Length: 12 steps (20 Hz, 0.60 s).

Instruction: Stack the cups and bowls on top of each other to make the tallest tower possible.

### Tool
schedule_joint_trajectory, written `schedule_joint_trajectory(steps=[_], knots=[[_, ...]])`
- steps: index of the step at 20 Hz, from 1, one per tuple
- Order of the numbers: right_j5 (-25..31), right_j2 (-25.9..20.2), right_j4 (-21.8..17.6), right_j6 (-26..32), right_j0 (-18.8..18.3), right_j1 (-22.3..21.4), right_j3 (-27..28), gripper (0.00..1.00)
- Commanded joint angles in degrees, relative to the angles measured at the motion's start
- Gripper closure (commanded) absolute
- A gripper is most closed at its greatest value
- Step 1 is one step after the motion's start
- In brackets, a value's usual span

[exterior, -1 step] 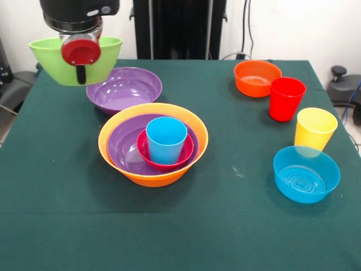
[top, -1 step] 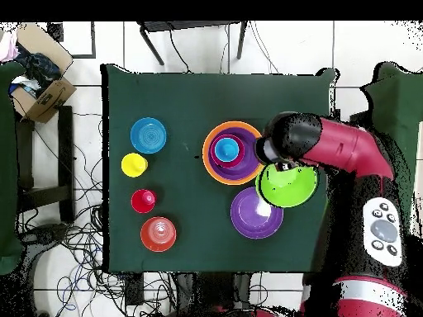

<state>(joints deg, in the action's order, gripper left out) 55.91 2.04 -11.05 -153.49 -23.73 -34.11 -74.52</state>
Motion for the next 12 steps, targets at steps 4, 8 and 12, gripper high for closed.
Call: schedule_joint_trajectory(steps=[4,8,12], knots=[[11.88,-5.18,-2.34,7.43,4.61,4.79,12.4,1.0],[14.68,-6.38,-2.1,9.57,5.0,6.85,16.34,1.0],[16.77,-7.22,-1.64,10.77,5.7,7.75,18.48,1.0]])
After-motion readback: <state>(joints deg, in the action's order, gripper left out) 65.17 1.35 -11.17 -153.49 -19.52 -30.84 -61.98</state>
